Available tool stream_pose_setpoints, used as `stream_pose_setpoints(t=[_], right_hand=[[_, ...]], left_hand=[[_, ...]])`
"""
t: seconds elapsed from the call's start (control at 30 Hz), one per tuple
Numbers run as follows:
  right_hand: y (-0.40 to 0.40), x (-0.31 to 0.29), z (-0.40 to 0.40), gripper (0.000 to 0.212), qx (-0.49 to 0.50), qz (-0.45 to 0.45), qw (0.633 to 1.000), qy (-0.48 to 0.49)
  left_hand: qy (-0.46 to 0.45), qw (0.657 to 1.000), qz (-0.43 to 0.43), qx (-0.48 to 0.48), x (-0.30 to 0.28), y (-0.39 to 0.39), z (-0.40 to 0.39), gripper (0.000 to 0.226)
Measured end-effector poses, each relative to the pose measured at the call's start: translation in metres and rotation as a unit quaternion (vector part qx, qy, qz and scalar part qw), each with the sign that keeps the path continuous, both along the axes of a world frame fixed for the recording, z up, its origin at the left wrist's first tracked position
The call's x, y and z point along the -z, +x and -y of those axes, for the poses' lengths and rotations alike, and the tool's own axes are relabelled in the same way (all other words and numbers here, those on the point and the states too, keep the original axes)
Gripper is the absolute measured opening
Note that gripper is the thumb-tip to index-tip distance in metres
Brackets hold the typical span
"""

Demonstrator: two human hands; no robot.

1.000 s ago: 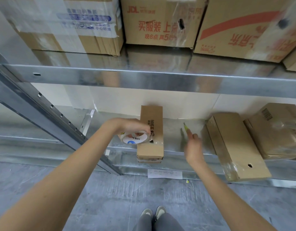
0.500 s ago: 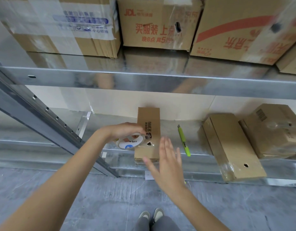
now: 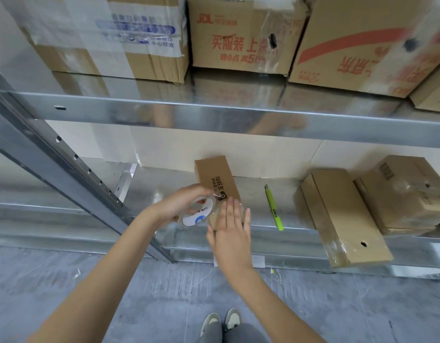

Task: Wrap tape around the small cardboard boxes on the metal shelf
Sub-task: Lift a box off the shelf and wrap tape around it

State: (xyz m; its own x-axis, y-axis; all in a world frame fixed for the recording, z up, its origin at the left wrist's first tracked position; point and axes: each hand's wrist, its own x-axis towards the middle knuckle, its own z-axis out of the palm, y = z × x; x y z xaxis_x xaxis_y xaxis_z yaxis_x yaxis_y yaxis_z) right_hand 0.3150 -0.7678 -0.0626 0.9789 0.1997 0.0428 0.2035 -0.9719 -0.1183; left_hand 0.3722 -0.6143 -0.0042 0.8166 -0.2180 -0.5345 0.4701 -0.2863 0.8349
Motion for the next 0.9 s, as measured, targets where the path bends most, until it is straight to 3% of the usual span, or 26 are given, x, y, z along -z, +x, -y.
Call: stream_pose_setpoints(t=[0.1,0.2,0.27,0.33,0.4,0.57,0.73,0.9], right_hand=[[0.012,-0.004,0.025,0.066,-0.058,-0.046,0.997,0.007],[0.031,-0.011,0.050,0.067,-0.090,-0.132,0.984,0.077],[0.039,-0.023,0.054,0.062,-0.054,-0.158,0.963,0.210],[0.041,-0.040,0.052,0.038,0.008,-0.118,0.910,0.397],[0.040,-0.053,0.050,0.015,0.059,-0.117,0.865,0.485],[0.042,-0.067,0.045,0.006,0.046,-0.197,0.859,0.470],[0.034,-0.066,0.041,0.011,0.034,-0.148,0.854,0.498],[0.032,-0.065,0.036,0.001,0.017,-0.137,0.866,0.480]], left_hand=[[-0.028,0.997,0.048,-0.055,0.009,-0.022,0.011,0.024],[-0.049,0.991,0.051,-0.110,0.017,-0.046,0.027,0.020],[-0.062,0.988,0.054,-0.132,0.022,-0.058,0.037,0.025],[-0.065,0.984,0.077,-0.145,0.025,-0.067,0.045,0.025],[-0.073,0.980,0.086,-0.165,0.024,-0.071,0.051,0.020],[-0.073,0.973,0.131,-0.175,0.016,-0.071,0.055,0.027],[-0.072,0.970,0.151,-0.176,0.016,-0.072,0.054,0.025],[-0.076,0.968,0.151,-0.183,0.019,-0.076,0.056,0.019]])
